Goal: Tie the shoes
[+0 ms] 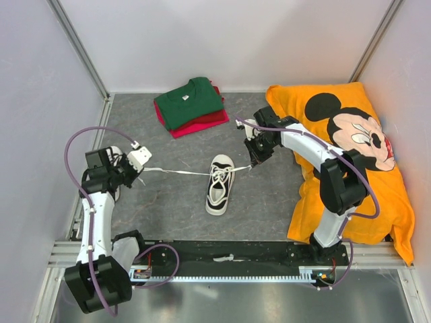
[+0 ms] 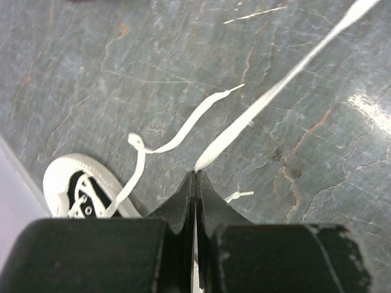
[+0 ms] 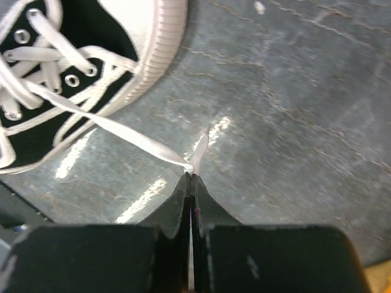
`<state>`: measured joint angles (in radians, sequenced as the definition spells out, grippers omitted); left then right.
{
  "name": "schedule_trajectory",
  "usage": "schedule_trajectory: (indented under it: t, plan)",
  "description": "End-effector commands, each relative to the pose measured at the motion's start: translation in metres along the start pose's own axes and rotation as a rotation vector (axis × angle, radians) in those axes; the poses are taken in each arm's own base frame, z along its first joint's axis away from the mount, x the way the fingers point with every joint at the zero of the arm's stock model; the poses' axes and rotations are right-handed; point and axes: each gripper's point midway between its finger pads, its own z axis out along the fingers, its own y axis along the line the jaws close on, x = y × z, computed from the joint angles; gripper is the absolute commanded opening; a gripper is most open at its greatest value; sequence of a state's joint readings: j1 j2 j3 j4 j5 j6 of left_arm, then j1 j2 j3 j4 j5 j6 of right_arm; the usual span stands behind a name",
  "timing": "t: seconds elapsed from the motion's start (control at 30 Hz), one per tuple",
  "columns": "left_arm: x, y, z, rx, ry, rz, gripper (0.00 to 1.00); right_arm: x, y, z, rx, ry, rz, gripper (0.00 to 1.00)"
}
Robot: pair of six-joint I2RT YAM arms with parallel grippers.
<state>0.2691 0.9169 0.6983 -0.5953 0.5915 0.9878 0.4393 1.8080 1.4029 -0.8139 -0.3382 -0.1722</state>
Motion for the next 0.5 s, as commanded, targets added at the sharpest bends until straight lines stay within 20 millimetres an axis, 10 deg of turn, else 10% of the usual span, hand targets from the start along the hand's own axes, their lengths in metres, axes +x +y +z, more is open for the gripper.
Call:
schedule_trajectory:
  t: [0.0, 0.3, 0.47]
  plan:
    - [-0.011, 0.024, -0.017, -0.083, -0.068, -0.029, 0.01, -0.009, -0.021, -0.015, 0.151, -0.066, -0.01, 0.0]
    - [-0.024, 0.023, -0.031, -0.053, -0.124, 0.003, 0.01, -0.009, -0.045, -0.017, 0.299, -0.087, 0.016, 0.0]
    - [-0.073, -0.028, -0.047, 0.149, -0.347, 0.149, 0.02, -0.045, -0.019, -0.015, 0.161, -0.177, -0.036, 0.0]
